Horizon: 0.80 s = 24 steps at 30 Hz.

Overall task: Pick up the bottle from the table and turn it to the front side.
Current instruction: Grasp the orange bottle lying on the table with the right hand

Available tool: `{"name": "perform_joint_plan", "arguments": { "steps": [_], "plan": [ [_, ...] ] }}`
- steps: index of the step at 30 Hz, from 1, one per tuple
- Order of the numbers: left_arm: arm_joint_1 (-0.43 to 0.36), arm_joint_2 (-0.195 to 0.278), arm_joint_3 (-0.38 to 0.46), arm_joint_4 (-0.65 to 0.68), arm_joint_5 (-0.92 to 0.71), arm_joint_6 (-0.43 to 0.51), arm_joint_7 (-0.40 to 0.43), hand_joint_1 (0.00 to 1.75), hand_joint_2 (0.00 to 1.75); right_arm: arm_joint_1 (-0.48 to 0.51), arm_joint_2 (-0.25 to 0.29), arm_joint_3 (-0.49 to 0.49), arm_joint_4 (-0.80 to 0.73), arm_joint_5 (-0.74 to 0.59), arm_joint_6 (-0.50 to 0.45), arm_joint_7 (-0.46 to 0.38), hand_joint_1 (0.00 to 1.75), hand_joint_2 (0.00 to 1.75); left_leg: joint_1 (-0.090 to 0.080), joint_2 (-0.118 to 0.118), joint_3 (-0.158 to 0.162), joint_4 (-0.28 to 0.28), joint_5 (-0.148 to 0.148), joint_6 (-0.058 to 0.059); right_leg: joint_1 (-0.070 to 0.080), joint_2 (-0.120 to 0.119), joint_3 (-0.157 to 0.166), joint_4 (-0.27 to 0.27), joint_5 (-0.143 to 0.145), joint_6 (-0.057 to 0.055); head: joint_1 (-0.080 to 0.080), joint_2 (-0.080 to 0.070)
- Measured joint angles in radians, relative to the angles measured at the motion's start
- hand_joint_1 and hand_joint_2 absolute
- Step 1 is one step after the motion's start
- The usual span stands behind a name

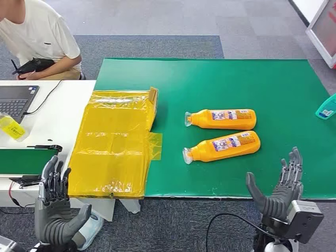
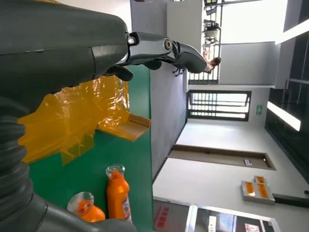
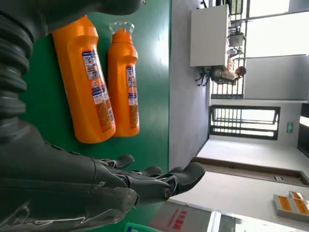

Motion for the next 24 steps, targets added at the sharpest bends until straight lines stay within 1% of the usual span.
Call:
{"name": "perform_joint_plan", "arguments": {
  "steps": [10,11,13,14,15,17,18,19,21,24],
  "plan": [
    [-0.003,0.000,0.000,0.000,0.000,-0.001,0.000,0.00,1.75,-0.001,0.000,0.000,0.000,0.026,0.000,0.001,0.00,1.75,0.000,0.000,0.000,0.000,0.000,0.000,0.000,0.000,0.000,0.000,0.000,0.000,0.000,0.000],
    [-0.004,0.000,0.000,0.000,-0.001,-0.002,0.000,0.00,1.75,-0.002,0.000,0.000,0.000,0.039,-0.002,0.001,0.00,1.75,0.000,0.000,0.000,0.000,0.000,0.000,0.000,0.000,0.000,0.000,0.000,0.000,0.000,0.000],
    [-0.006,0.000,-0.001,0.000,-0.002,-0.007,0.000,0.00,1.75,-0.004,0.000,0.000,0.000,0.115,-0.023,0.004,0.00,1.75,0.000,0.000,0.000,0.000,0.000,0.000,0.000,0.000,0.000,0.000,0.000,0.000,0.000,0.000],
    [-0.007,0.000,-0.001,0.000,-0.004,-0.011,0.000,0.00,1.75,-0.008,-0.001,0.000,0.000,0.208,-0.043,0.021,0.00,1.75,0.000,0.000,0.000,0.000,0.000,0.000,0.000,0.000,0.000,0.000,0.000,0.000,0.000,0.000],
    [-0.010,0.000,-0.001,0.001,-0.004,-0.015,-0.001,0.00,1.75,-0.016,-0.004,0.002,0.000,0.341,-0.065,0.054,0.00,1.75,0.000,0.000,0.000,0.000,0.000,0.000,0.000,0.000,0.000,0.000,0.000,0.000,0.000,0.000],
    [-0.012,0.000,-0.001,0.002,-0.005,-0.022,-0.008,0.00,1.75,-0.037,-0.013,0.015,0.003,0.688,-0.118,0.152,0.00,1.75,0.000,0.000,0.000,0.000,0.000,0.000,0.000,0.000,0.000,0.000,0.000,0.000,0.000,0.000],
    [-0.012,0.000,-0.001,0.003,-0.005,-0.024,-0.014,0.00,1.75,-0.048,-0.020,0.026,0.006,0.841,-0.146,0.197,0.00,1.75,0.000,0.000,0.001,0.000,0.000,0.000,0.000,0.000,0.000,0.000,0.000,0.000,0.000,0.000],
    [-0.012,0.000,-0.001,0.003,-0.005,-0.025,-0.022,0.00,1.75,-0.056,-0.028,0.041,0.009,0.962,-0.172,0.235,0.00,1.75,0.000,0.000,0.001,0.000,0.001,0.000,0.000,0.000,0.000,0.000,0.000,0.000,0.000,0.000],
    [-0.009,0.000,0.000,0.006,-0.005,-0.026,-0.032,0.00,1.75,-0.068,-0.055,0.082,0.015,1.121,-0.194,0.311,0.00,1.75,0.000,0.000,0.000,0.000,0.001,0.000,0.000,0.000,0.001,0.000,0.000,0.000,0.000,0.000],
    [-0.001,0.000,0.000,0.009,-0.005,-0.027,-0.044,0.00,1.75,-0.086,-0.115,0.159,0.027,1.275,-0.153,0.427,0.00,1.75,0.000,0.000,0.000,0.000,0.001,0.000,0.000,0.000,0.001,0.000,0.000,0.000,0.000,0.000]
  ]
}}
